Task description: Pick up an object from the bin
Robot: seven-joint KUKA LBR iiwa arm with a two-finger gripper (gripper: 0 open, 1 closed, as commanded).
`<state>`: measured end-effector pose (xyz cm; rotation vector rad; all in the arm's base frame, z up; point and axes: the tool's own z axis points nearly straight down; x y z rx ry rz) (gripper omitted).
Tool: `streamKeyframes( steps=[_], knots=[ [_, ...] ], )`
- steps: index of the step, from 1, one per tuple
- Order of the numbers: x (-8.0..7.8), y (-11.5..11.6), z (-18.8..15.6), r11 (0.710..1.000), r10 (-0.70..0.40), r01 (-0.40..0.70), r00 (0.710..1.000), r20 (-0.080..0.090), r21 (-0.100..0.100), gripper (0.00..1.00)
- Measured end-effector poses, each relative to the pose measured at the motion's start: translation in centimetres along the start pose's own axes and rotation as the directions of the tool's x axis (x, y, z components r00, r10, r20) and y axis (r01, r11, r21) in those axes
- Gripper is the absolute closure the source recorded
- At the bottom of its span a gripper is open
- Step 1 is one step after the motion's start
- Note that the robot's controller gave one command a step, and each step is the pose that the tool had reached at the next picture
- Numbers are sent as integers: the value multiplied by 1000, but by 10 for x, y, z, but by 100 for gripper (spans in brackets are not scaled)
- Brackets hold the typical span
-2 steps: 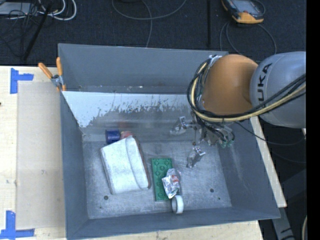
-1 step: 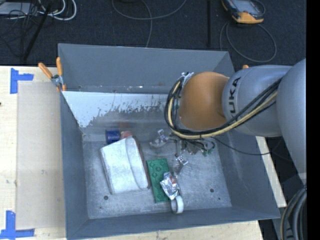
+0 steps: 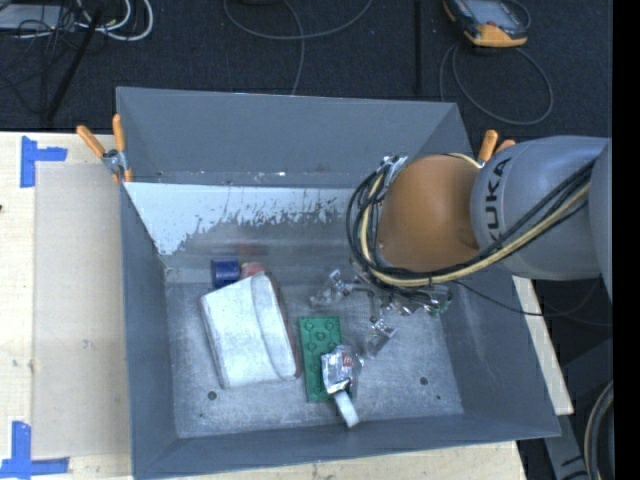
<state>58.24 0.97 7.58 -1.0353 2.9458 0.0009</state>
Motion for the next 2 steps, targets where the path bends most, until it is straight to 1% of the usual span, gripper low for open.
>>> streamKeyframes(
  steps=[1,2],
  knots=[
    [1,-2,-2,1000,-1,1,1000,-6,2,100],
    [1,0,-91,998,62,-62,998,-12,-1,100]
  ],
)
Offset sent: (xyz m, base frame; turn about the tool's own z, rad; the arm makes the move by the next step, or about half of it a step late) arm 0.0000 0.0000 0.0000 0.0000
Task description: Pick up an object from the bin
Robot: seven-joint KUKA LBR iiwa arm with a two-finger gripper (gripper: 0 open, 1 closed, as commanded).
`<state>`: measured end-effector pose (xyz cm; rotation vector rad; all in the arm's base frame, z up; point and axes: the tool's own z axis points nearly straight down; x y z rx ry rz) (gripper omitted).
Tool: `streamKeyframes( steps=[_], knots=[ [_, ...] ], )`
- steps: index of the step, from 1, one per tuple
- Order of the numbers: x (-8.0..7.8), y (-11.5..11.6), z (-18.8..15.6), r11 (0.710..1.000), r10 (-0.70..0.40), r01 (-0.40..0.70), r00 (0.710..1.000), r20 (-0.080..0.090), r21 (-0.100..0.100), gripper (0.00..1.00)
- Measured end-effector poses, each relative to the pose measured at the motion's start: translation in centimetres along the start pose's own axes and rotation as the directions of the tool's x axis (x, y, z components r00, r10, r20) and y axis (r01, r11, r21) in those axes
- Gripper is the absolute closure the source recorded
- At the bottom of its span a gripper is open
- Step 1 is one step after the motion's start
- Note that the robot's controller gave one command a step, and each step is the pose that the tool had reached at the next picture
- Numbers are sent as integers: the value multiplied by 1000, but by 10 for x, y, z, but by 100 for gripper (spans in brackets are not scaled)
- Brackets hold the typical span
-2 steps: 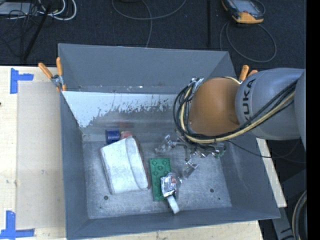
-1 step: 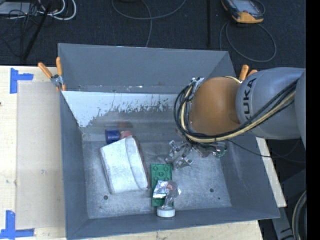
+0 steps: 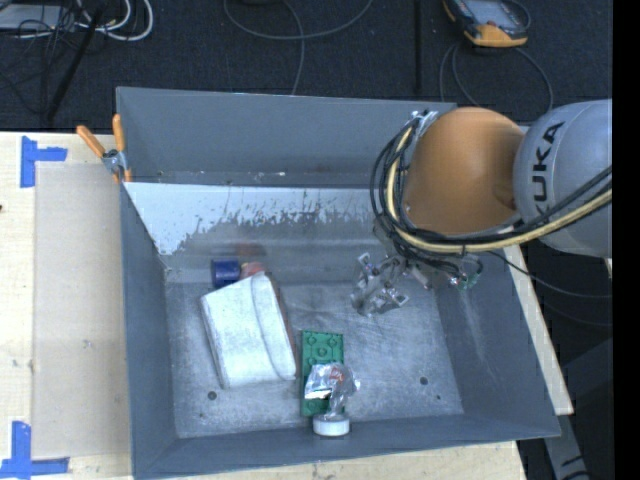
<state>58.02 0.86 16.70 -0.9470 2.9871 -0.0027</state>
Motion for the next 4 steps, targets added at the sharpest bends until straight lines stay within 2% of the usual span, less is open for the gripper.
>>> streamKeyframes(
  steps=[1,2,3,4],
  knots=[
    [-55,57,19,939,-343,343,939,-3,-7,100],
    [-55,56,19,941,-339,339,941,-3,-7,0],
    [-14,61,85,849,-529,529,849,0,-5,0],
    [-15,61,85,849,-528,528,849,2,-4,100]
  ],
)
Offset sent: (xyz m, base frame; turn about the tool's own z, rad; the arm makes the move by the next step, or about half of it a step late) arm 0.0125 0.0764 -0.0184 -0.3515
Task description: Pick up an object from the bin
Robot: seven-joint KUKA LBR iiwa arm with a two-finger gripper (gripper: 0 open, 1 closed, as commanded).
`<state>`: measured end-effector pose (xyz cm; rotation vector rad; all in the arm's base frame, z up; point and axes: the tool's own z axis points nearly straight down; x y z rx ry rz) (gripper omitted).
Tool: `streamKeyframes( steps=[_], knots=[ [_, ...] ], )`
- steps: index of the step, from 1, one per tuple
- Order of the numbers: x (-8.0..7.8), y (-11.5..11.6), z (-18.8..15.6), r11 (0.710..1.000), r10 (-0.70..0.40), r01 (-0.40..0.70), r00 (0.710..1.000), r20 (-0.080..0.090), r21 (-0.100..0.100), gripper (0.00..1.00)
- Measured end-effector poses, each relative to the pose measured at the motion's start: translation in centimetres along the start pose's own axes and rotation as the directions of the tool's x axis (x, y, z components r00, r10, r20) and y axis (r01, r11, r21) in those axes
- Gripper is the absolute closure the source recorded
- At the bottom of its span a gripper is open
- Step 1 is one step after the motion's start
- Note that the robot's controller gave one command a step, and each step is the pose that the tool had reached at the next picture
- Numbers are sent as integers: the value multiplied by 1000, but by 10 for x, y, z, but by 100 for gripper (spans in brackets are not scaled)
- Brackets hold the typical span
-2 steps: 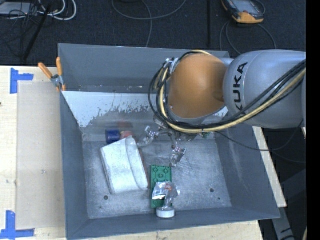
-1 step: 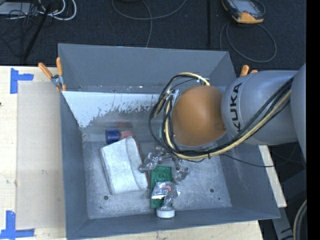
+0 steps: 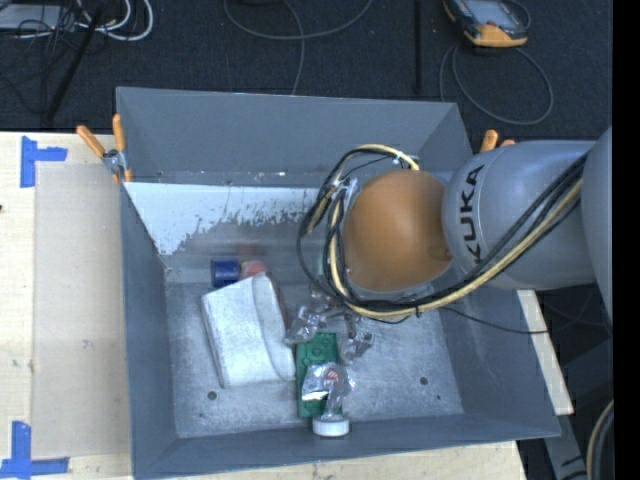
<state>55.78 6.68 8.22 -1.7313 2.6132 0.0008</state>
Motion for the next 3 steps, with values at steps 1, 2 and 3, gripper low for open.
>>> streamKeyframes(
  steps=[1,2,3],
  knots=[
    [-20,-44,8,959,-284,283,959,-7,-14,100],
    [-26,-53,-112,958,-287,287,958,-1,3,100],
    [-38,-43,-222,835,-550,550,835,0,-1,100]
  ],
)
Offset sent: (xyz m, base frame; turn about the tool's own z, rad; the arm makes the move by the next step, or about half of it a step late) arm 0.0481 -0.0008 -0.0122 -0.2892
